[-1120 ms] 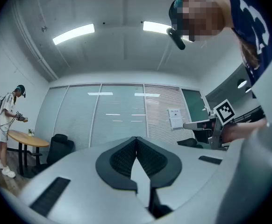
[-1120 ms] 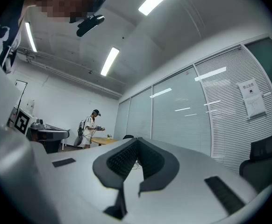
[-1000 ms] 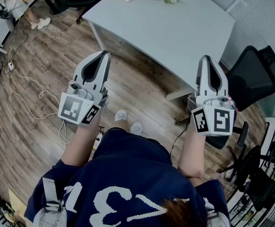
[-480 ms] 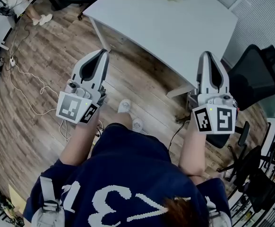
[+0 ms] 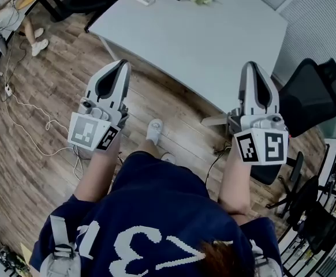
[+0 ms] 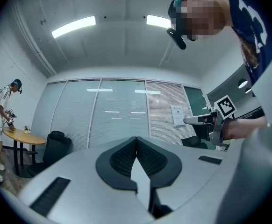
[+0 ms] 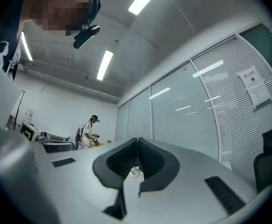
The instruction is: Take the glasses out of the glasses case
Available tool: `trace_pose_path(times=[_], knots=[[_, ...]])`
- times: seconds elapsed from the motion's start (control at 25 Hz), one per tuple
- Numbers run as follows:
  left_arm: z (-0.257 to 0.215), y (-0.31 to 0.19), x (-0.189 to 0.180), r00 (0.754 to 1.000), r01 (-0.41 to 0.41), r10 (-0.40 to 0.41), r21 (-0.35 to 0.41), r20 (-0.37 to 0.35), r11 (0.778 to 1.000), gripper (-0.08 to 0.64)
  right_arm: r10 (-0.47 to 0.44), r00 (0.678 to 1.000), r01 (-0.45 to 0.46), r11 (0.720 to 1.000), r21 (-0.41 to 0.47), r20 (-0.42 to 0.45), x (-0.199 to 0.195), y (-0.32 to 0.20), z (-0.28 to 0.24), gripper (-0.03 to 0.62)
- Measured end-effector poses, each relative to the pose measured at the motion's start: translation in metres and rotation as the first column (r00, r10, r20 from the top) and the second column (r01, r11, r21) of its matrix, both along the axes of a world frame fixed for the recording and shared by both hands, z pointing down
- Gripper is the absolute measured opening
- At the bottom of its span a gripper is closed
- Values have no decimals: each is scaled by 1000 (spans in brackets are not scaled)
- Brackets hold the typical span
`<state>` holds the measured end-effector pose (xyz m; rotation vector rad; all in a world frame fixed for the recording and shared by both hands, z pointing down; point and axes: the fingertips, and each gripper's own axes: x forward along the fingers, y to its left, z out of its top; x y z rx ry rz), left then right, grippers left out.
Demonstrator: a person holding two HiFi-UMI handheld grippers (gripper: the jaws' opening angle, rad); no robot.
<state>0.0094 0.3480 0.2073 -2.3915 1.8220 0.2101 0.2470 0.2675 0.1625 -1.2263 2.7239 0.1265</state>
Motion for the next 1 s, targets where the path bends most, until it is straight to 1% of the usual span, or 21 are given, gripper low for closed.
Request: trace_pose_path(times=[0.12, 0.28, 0.44, 0.56, 0.68, 0.76, 0.88, 1.0], knots=[[-4, -42, -20, 1000, -22, 22, 10, -4, 1000, 14, 20, 1000, -20, 1000, 11, 7, -18, -35, -6, 28], [-7, -95, -43, 997, -74, 74, 17, -3, 997, 14, 59, 998, -59, 998, 28, 14, -41, -73, -13, 28], [-11, -142, -60, 994, -112, 112, 22, 3, 993, 14, 88, 996, -88, 996, 32, 22, -57, -107, -16, 28], [-9, -168, -65, 991, -135, 135, 14, 2, 991, 14, 106, 994, -107, 994, 23, 18, -62, -127, -12, 28], [1, -188, -67, 990, -140, 139, -11, -23, 990, 14, 115, 993, -115, 993, 7, 13, -62, -145, -8, 28], [6, -204, -64, 989, -144, 144, -25, -22, 989, 14, 117, 993, -117, 993, -6, 13, -60, -159, -4, 28], [13, -229, -61, 990, -141, 140, -42, -24, 989, 14, 111, 994, -110, 993, -29, 13, -58, -187, 6, 28], [14, -258, -59, 992, -125, 124, -40, -22, 991, 14, 92, 996, -91, 995, -31, 24, -57, -220, 9, 28]])
